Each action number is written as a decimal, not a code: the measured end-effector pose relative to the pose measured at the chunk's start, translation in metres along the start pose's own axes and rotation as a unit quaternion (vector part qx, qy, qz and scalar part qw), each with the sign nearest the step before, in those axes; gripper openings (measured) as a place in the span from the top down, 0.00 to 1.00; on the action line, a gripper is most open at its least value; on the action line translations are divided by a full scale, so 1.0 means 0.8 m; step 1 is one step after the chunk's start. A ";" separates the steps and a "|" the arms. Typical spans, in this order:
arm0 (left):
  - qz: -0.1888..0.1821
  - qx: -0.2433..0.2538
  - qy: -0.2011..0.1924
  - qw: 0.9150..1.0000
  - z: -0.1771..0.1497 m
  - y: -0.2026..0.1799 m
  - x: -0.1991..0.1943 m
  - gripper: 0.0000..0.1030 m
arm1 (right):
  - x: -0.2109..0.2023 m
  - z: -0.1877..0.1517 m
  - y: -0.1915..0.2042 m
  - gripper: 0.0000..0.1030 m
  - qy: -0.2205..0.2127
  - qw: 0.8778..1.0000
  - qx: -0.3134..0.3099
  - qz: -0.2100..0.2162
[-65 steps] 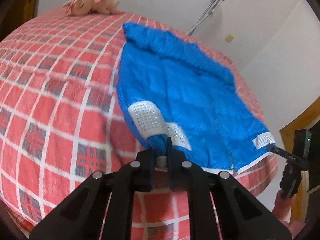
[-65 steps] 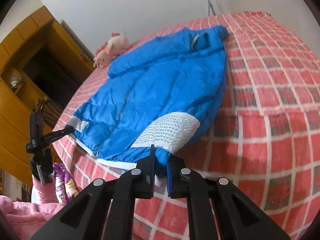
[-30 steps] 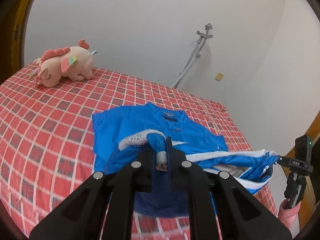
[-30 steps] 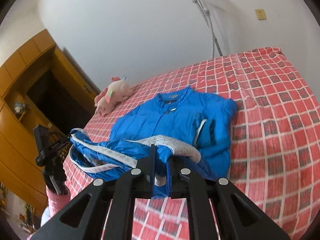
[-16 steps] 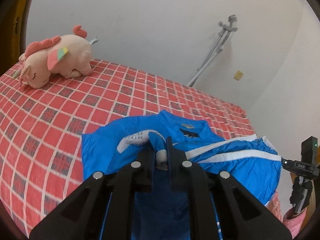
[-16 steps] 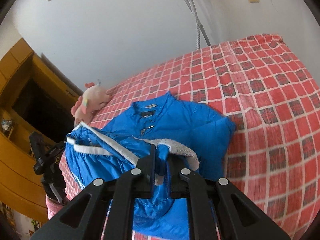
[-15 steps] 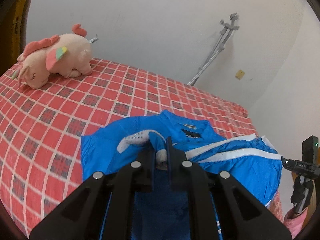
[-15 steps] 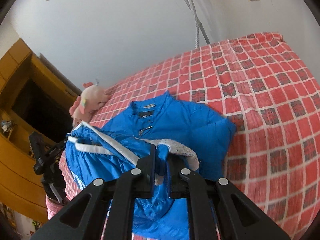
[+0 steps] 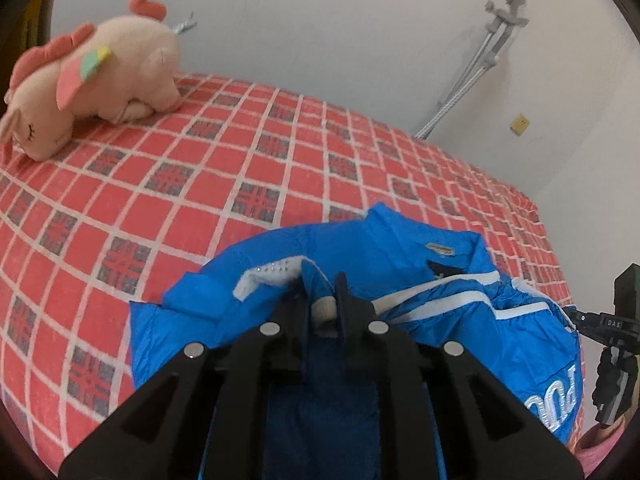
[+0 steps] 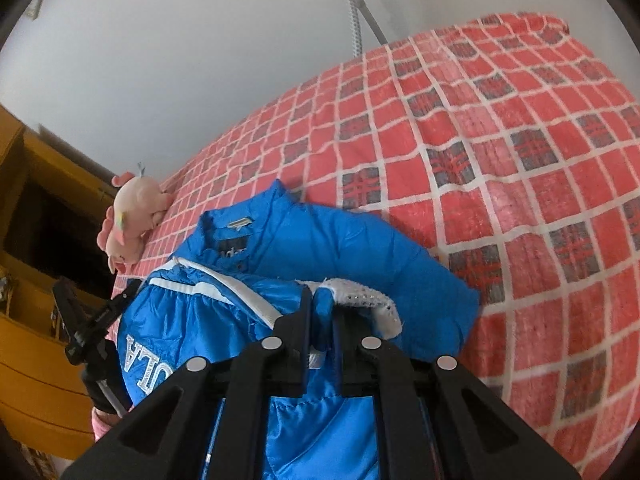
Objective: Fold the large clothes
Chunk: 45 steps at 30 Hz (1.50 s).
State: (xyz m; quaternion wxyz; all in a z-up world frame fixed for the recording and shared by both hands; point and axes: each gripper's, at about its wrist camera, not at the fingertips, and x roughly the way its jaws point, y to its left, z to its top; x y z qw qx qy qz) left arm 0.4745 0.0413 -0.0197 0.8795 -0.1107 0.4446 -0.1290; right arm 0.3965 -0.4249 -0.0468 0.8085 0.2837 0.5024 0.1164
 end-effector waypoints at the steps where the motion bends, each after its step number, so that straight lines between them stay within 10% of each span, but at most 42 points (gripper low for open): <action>1: 0.000 -0.002 0.004 1.000 0.000 0.003 0.005 0.88 | 0.006 0.001 -0.005 0.91 0.004 1.000 0.006 0.001; 7: -0.035 -0.025 0.030 0.999 -0.001 0.016 0.009 0.79 | 0.001 -0.004 -0.009 0.67 0.006 0.999 0.011 0.044; 9: -0.051 -0.020 0.025 0.998 -0.005 0.015 -0.010 0.54 | -0.013 -0.010 -0.003 0.38 -0.008 0.999 -0.002 0.052; 18: 0.016 0.006 0.008 1.000 -0.064 0.045 -0.080 0.34 | -0.050 -0.068 0.005 0.35 -0.031 0.997 -0.066 -0.009; 21: -0.008 0.008 0.014 1.000 -0.089 0.054 -0.082 0.34 | -0.036 -0.082 0.009 0.35 -0.023 0.995 -0.089 -0.035; 24: -0.023 0.014 -0.004 1.000 -0.102 0.047 -0.086 0.37 | -0.029 -0.087 0.019 0.60 -0.034 0.992 -0.106 -0.066; 28: 0.008 0.032 -0.012 0.999 -0.101 0.026 -0.076 0.75 | -0.031 -0.080 0.029 0.89 -0.056 0.989 -0.109 -0.084; 33: 0.055 0.052 -0.051 0.996 -0.085 0.008 -0.073 0.83 | -0.044 -0.058 0.014 0.92 -0.094 0.991 -0.064 -0.073; 45: 0.079 0.035 -0.006 0.996 -0.078 0.024 -0.015 0.78 | 0.006 -0.058 -0.009 0.84 -0.076 0.989 -0.053 -0.117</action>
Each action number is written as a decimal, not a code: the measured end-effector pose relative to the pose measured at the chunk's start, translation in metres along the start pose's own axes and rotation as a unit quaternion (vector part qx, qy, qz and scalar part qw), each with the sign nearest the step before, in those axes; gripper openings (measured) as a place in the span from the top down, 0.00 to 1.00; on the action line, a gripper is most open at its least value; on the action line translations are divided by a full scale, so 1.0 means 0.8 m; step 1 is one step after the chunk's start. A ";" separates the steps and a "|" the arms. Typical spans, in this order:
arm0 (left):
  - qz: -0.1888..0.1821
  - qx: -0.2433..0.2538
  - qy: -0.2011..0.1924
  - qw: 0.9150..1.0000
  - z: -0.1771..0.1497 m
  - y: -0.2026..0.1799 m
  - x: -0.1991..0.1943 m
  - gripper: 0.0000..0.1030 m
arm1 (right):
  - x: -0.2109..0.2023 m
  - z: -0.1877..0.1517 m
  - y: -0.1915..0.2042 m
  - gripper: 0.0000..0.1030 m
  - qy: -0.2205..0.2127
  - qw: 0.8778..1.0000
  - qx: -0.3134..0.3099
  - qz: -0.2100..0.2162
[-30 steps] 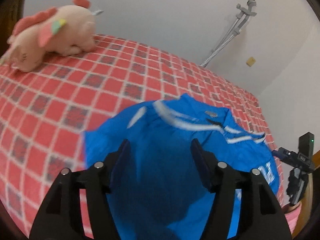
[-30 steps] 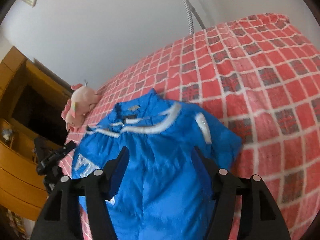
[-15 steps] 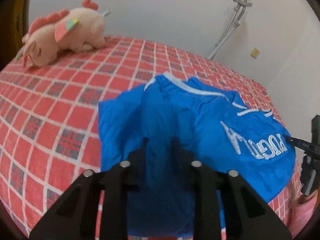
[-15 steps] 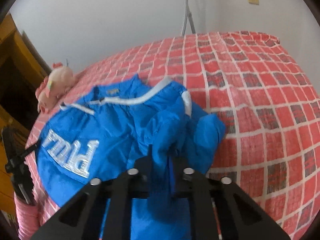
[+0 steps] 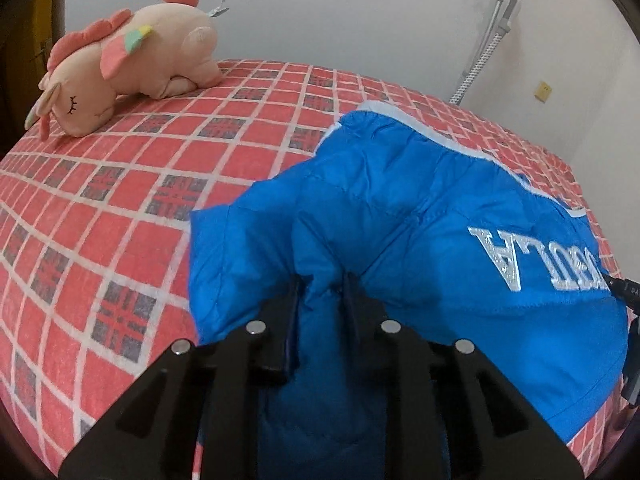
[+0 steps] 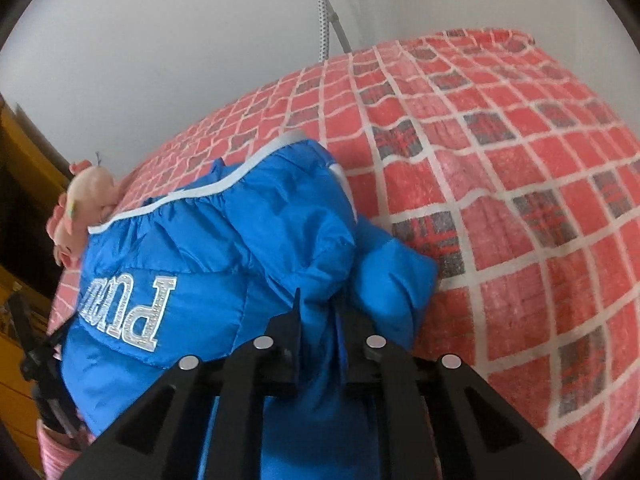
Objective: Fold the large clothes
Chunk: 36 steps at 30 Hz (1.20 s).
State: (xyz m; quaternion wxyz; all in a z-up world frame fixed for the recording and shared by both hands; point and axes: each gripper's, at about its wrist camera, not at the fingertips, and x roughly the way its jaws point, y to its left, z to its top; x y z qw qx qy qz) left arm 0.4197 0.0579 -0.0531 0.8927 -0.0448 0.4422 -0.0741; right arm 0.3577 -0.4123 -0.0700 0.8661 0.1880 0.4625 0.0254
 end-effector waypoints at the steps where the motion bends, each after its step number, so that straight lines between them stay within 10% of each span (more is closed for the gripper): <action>1: 0.004 -0.008 0.000 1.000 0.002 0.001 -0.006 0.77 | -0.011 -0.002 0.005 0.80 -0.007 1.000 -0.002 -0.009; 10: 0.020 0.008 -0.083 0.996 -0.007 -0.072 -0.093 0.70 | -0.080 -0.028 0.098 0.74 -0.086 0.994 -0.047 -0.040; 18: 0.012 0.052 -0.044 0.998 -0.051 -0.160 -0.025 0.64 | -0.020 -0.072 0.146 0.74 -0.071 0.992 -0.076 -0.068; 36: 0.009 0.063 -0.068 0.996 -0.063 -0.168 -0.038 0.66 | -0.026 -0.111 0.178 0.73 -0.147 0.976 -0.130 -0.096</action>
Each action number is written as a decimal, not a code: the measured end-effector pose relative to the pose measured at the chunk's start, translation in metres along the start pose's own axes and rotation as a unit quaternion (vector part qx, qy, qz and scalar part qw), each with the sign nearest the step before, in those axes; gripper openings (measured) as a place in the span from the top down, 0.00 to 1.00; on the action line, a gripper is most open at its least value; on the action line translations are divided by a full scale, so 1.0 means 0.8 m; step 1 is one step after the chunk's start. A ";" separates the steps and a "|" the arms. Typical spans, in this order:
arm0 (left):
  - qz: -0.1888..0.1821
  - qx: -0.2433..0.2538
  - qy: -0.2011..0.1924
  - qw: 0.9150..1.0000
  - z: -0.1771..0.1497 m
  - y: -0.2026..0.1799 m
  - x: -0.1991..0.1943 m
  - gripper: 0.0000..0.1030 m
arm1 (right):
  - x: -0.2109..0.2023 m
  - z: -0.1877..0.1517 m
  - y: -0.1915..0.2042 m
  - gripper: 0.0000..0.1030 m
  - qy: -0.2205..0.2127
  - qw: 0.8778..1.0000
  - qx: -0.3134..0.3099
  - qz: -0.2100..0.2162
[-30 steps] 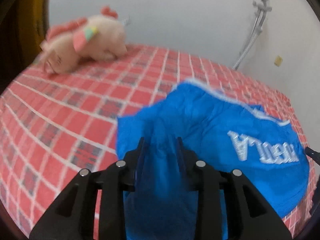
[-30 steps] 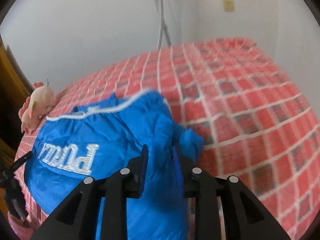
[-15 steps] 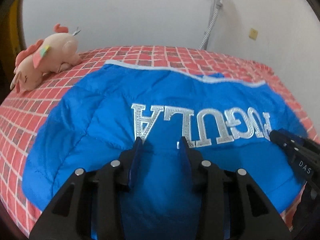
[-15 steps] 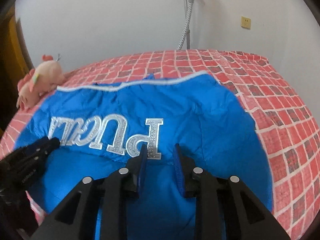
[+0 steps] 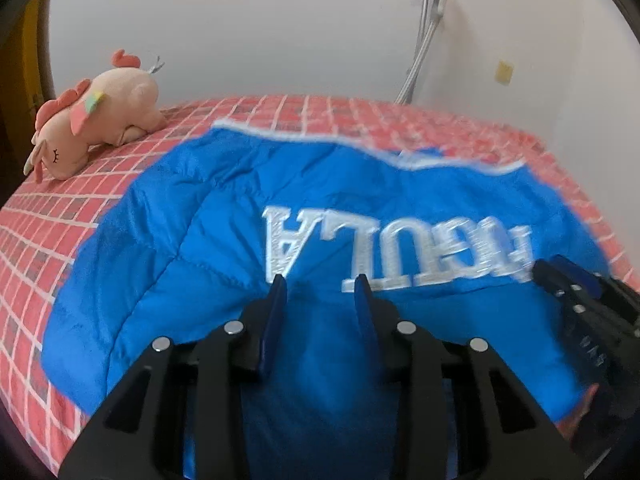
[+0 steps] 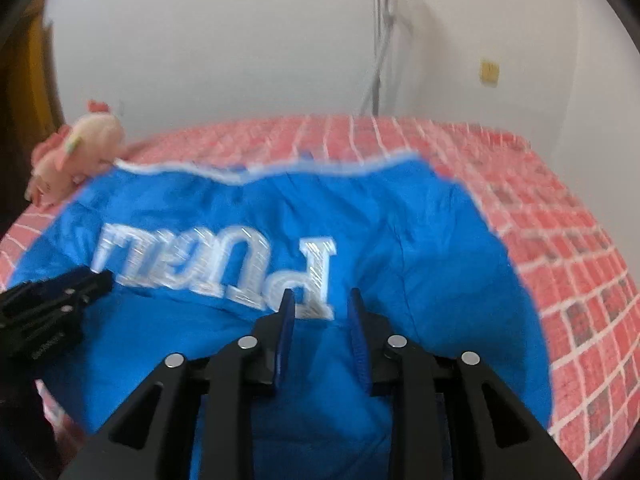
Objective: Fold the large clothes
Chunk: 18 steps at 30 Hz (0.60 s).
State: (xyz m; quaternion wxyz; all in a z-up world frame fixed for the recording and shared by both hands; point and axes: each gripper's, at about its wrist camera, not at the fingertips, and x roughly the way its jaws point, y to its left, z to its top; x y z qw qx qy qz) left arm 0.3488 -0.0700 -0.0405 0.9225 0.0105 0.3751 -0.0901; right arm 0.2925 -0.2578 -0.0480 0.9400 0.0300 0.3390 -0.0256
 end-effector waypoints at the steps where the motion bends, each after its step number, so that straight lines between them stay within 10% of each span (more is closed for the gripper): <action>1: 0.000 0.001 -0.009 1.000 0.000 -0.004 -0.007 0.66 | -0.005 0.001 0.005 0.73 -0.003 1.000 -0.003 0.005; 18: -0.002 0.033 0.023 0.999 -0.020 -0.017 0.023 0.66 | 0.029 -0.018 0.014 0.74 0.057 0.998 0.001 0.022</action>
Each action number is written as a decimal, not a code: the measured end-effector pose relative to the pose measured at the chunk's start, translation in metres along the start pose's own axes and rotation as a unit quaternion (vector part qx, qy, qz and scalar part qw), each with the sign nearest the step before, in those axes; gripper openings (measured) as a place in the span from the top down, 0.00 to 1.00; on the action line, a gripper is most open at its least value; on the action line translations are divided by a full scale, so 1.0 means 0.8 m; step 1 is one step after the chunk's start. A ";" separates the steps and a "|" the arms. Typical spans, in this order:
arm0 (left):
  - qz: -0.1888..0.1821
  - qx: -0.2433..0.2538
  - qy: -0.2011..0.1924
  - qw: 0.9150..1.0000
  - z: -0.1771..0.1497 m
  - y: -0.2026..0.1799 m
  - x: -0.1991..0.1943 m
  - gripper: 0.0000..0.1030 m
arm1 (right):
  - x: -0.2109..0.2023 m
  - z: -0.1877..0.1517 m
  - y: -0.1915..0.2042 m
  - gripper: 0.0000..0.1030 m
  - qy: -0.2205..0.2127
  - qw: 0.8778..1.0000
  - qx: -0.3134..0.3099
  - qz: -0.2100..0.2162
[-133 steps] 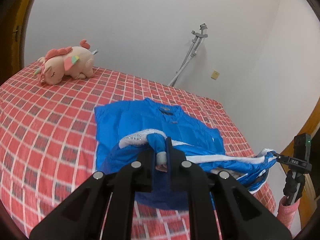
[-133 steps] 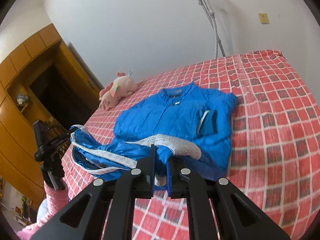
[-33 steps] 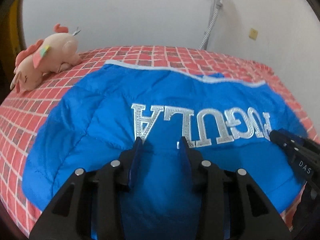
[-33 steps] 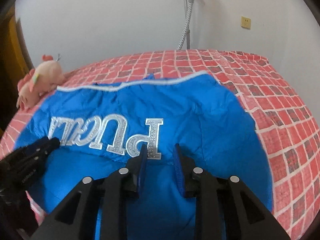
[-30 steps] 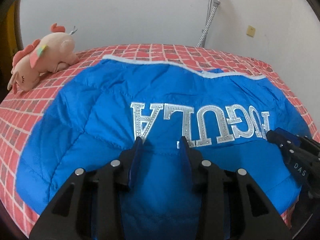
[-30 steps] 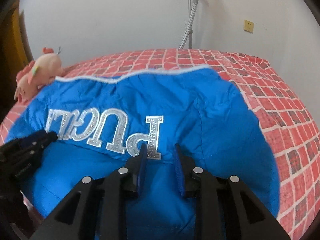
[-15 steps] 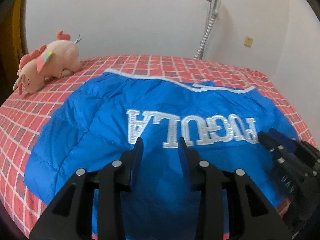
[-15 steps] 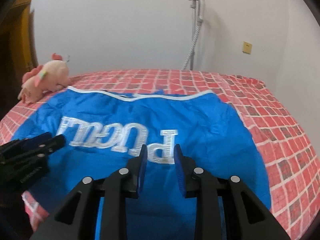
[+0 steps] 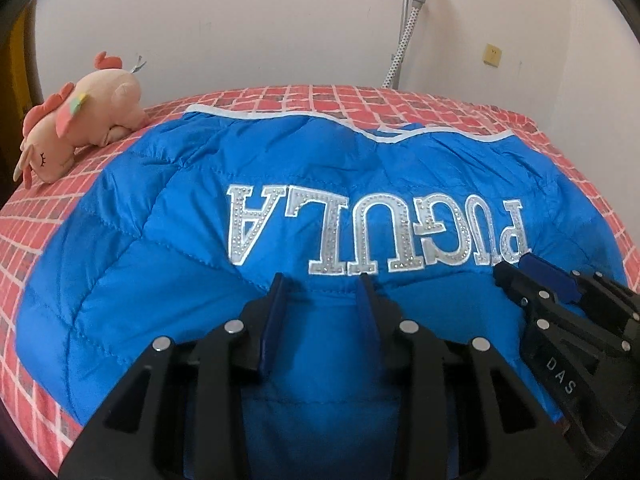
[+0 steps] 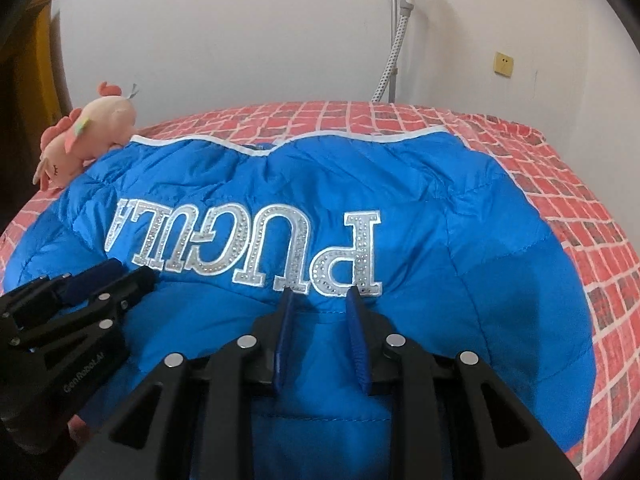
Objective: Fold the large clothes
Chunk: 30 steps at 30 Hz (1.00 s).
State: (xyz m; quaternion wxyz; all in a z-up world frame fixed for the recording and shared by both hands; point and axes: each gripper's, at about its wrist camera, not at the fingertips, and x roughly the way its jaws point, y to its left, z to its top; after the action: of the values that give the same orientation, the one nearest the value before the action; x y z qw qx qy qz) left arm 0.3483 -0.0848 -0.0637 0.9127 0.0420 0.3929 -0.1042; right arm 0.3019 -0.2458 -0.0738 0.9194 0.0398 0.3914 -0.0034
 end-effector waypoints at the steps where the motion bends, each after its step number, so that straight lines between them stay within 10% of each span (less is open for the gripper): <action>1: -0.008 0.002 0.005 1.000 0.003 0.002 -0.004 0.65 | -0.004 0.005 -0.004 0.73 0.009 1.000 0.002 0.013; 10: 0.048 -0.040 0.011 0.998 0.055 0.116 -0.056 0.20 | -0.065 0.058 -0.106 0.22 0.003 0.998 0.050 -0.027; 17: 0.027 -0.108 0.072 0.991 0.053 0.224 -0.030 0.14 | -0.028 0.054 -0.181 0.16 0.079 0.992 0.094 0.013; 30: -0.116 -0.183 0.101 0.971 0.018 0.246 0.028 0.11 | 0.035 0.027 -0.204 0.09 0.137 0.971 0.154 0.125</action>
State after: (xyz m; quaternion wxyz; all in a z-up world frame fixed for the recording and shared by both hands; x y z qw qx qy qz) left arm 0.4175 0.1014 -0.0715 0.8420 -0.1613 0.4978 -0.1314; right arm 0.3311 -0.4093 -0.0907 0.8329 0.2290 0.5007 0.0566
